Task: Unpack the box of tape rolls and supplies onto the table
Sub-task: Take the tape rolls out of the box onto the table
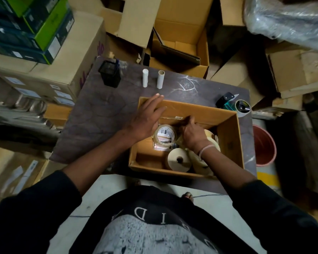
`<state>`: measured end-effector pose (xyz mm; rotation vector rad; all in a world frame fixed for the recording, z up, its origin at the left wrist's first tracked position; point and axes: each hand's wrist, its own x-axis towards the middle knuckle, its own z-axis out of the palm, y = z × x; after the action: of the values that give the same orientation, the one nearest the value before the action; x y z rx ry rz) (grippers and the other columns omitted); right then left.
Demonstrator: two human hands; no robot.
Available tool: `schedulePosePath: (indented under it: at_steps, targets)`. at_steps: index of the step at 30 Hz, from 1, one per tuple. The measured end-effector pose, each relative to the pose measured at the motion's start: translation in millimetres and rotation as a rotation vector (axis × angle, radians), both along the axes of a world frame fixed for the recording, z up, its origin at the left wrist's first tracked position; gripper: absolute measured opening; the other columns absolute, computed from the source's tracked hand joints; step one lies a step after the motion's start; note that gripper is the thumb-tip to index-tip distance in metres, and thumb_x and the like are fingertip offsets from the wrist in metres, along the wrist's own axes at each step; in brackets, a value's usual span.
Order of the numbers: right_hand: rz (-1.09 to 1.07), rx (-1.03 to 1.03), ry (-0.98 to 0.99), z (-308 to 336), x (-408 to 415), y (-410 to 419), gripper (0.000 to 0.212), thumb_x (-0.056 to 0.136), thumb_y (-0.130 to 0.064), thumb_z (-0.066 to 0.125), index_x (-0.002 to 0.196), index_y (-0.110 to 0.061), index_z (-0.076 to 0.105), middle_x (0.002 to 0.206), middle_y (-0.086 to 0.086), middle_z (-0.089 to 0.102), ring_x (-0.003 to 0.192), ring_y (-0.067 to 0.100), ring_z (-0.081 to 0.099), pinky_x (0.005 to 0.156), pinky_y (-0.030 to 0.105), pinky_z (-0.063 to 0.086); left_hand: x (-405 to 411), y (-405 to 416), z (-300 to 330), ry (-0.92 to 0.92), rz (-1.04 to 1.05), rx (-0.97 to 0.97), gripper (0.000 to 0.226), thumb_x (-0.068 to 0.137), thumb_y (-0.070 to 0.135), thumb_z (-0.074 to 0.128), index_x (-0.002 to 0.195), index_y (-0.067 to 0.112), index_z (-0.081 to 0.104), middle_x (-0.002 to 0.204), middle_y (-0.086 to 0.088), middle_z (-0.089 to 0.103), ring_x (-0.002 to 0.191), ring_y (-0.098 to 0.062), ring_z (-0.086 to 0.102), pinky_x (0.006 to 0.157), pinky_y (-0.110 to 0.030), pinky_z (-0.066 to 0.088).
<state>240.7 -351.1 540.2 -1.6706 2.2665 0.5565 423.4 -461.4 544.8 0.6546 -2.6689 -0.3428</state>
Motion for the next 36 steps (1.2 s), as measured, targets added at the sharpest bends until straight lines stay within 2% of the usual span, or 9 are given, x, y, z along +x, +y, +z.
schedulePosePath:
  at_steps: [4,7,11,16,19,22,26,30,36]
  targets:
    - [0.010,-0.008,-0.083,4.7,-8.1,0.0,0.039,0.089,-0.025,0.068,0.126,-0.018,0.062,0.141,0.023,0.040,0.118,0.033,0.053,0.105,0.040,0.045,0.2,-0.3,5.2,0.096,0.016,0.052,0.049,0.076,0.000,0.070,0.124,0.008,0.065,0.146,-0.016,0.049,0.142,-0.032,0.039,0.118,-0.038,0.034]
    - [-0.078,-0.095,-0.294,23.1,-22.0,5.3,0.058,0.066,-0.023,0.091,0.119,-0.013,0.070,0.134,0.012,0.054,0.119,0.027,0.056,0.107,0.036,0.044,0.1,-1.7,11.9,0.142,-0.029,0.010,0.036,0.071,0.003,0.074,0.106,0.010,0.071,0.122,-0.009,0.062,0.120,-0.027,0.052,0.102,-0.022,0.033]
    - [-0.265,-0.356,-0.744,45.9,-45.5,24.8,0.047,0.049,-0.009,0.098,0.089,-0.006,0.073,0.111,0.007,0.067,0.103,0.022,0.065,0.096,0.041,0.054,-1.9,-8.8,18.4,0.081,-0.269,0.294,0.031,0.081,0.021,0.079,0.111,0.018,0.070,0.118,0.003,0.062,0.118,-0.017,0.052,0.104,-0.041,0.042]
    - [-0.302,-0.383,-1.083,90.0,-61.4,45.4,0.041,0.063,-0.012,0.089,0.099,-0.003,0.071,0.102,0.006,0.074,0.091,0.015,0.072,0.077,0.025,0.058,-4.9,-10.6,42.6,0.024,-0.413,0.561,0.061,0.081,0.038,0.081,0.137,0.025,0.059,0.141,0.005,0.052,0.137,-0.009,0.042,0.114,-0.025,0.034]
    - [-0.306,-0.337,-1.226,90.2,-66.0,48.8,0.035,0.074,-0.007,0.082,0.105,0.001,0.069,0.104,0.014,0.074,0.093,0.023,0.072,0.079,0.030,0.058,-4.8,-12.0,54.5,0.033,-0.445,0.581,0.066,0.079,0.033,0.084,0.139,0.021,0.057,0.145,0.004,0.052,0.142,-0.008,0.039,0.117,-0.029,0.035]
    - [-0.337,-0.301,-1.334,86.0,-61.9,44.6,0.032,0.083,-0.004,0.073,0.111,0.006,0.064,0.107,0.023,0.071,0.094,0.028,0.069,0.084,0.035,0.058,-1.6,-14.5,64.5,0.051,-0.413,0.624,0.063,0.078,0.028,0.086,0.134,0.016,0.060,0.134,0.005,0.059,0.129,-0.009,0.052,0.107,-0.034,0.045]
    - [-0.456,-0.315,-1.558,86.4,-40.5,28.5,0.038,0.085,-0.007,0.066,0.121,0.004,0.060,0.096,0.008,0.071,0.086,0.018,0.068,0.077,0.024,0.059,14.5,-25.5,78.2,0.096,-0.346,0.653,0.061,0.076,0.026,0.087,0.130,0.013,0.062,0.122,0.008,0.061,0.119,-0.008,0.060,0.102,-0.038,0.053]
    - [-0.521,-0.363,-1.737,92.2,-18.7,3.5,0.055,0.089,-0.009,0.062,0.140,0.003,0.047,0.133,0.034,0.054,0.117,0.040,0.057,0.101,0.045,0.052,40.7,-43.6,96.7,0.150,-0.265,0.601,0.060,0.077,0.025,0.087,0.130,0.011,0.060,0.124,-0.001,0.060,0.119,-0.012,0.060,0.101,-0.035,0.053]
    - [-0.384,-0.366,-1.776,107.3,16.4,-35.1,0.054,0.096,0.004,0.051,0.148,-0.007,0.042,0.141,0.024,0.054,0.132,0.034,0.053,0.109,0.040,0.047,76.1,-69.3,101.8,0.162,-0.149,0.440,0.059,0.075,0.034,0.087,0.124,0.012,0.061,0.115,-0.001,0.060,0.104,-0.014,0.059,0.087,-0.028,0.049]
